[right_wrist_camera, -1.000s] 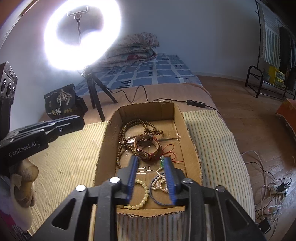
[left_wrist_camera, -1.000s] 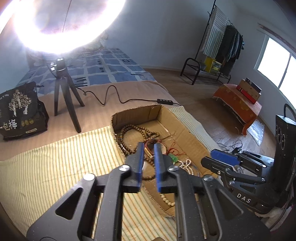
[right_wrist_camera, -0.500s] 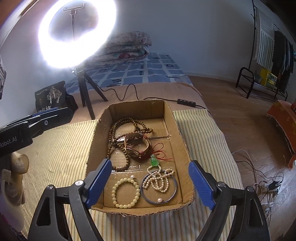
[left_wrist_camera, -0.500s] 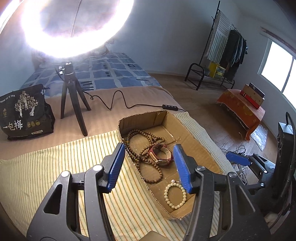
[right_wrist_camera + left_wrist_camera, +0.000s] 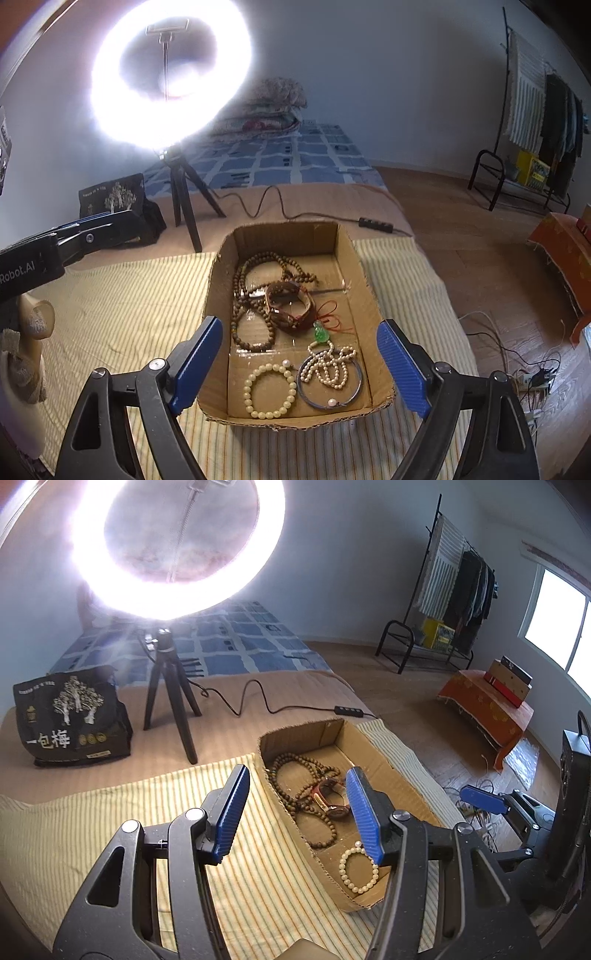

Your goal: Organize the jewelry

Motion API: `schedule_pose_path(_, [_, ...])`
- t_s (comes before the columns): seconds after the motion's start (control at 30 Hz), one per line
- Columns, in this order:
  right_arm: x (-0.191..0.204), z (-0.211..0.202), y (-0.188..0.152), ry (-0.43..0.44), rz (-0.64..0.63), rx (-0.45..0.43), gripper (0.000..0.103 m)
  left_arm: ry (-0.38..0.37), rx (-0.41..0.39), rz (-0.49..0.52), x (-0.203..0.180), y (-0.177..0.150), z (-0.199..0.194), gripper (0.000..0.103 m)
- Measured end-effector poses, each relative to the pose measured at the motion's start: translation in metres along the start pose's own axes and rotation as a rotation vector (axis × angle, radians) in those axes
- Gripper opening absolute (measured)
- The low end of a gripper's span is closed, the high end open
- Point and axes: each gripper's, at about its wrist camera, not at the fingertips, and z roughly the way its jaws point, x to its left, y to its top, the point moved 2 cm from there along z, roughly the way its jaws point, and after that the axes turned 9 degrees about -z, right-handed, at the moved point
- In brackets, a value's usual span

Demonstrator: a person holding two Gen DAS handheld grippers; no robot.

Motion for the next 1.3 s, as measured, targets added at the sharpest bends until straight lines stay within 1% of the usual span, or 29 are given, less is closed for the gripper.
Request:
schedule_pose_path(0.1, [0.003,-0.01,0.006,0.002,0.006,-0.022,0.088,0.007,-0.028,0.005,0.004,0.004,-0.013,0.056])
schedule_pose_path(0.23, [0.012,-0.026,0.011,-0.016,-0.012,-0.054,0.09,0.015,-0.055,0.004,0.01,0.008,-0.031,0.056])
schedule_pose_path(0.37, [0.019,-0.039,0.013,-0.021,-0.017,-0.065,0.092,0.021,-0.077,0.011,0.016,0.011,-0.051,0.056])
schedule_pose_path(0.5, [0.028,-0.054,0.014,-0.042,-0.019,-0.07,0.095,0.031,-0.097,0.019,0.023,0.01,-0.073,0.056])
schedule_pose_path(0.57, [0.032,-0.064,0.014,-0.054,-0.029,-0.082,0.099,0.041,-0.112,0.022,0.026,0.009,-0.086,0.056])
schedule_pose_path(0.63, [0.036,-0.073,0.014,-0.07,-0.039,-0.098,0.099,0.041,-0.117,0.023,0.029,0.006,-0.097,0.056])
schedule_pose_path(0.7, [0.04,-0.081,0.015,-0.086,-0.049,-0.11,0.099,0.037,-0.116,0.021,0.032,0.003,-0.106,0.059])
schedule_pose_path(0.73, [0.042,-0.085,0.015,-0.093,-0.053,-0.12,0.1,0.038,-0.119,0.023,0.032,0.001,-0.11,0.066])
schedule_pose_path(0.77, [0.044,-0.089,0.015,-0.098,-0.054,-0.129,0.101,0.04,-0.128,0.026,0.033,-0.001,-0.116,0.069])
schedule_pose_path(0.9, [0.047,-0.104,0.015,-0.115,-0.05,-0.163,0.103,0.051,-0.144,0.059,0.031,-0.008,-0.133,0.072])
schedule_pose_path(1.03, [0.049,-0.117,0.015,-0.145,-0.048,-0.196,0.103,0.051,-0.158,0.055,0.035,-0.014,-0.147,0.083])
schedule_pose_path(1.13, [0.049,-0.123,0.014,-0.15,-0.04,-0.213,0.103,0.055,-0.157,0.065,0.035,-0.02,-0.154,0.084])
schedule_pose_path(1.3, [0.048,-0.132,0.011,-0.169,-0.039,-0.236,0.103,0.077,-0.155,0.138,0.029,-0.031,-0.16,0.085])
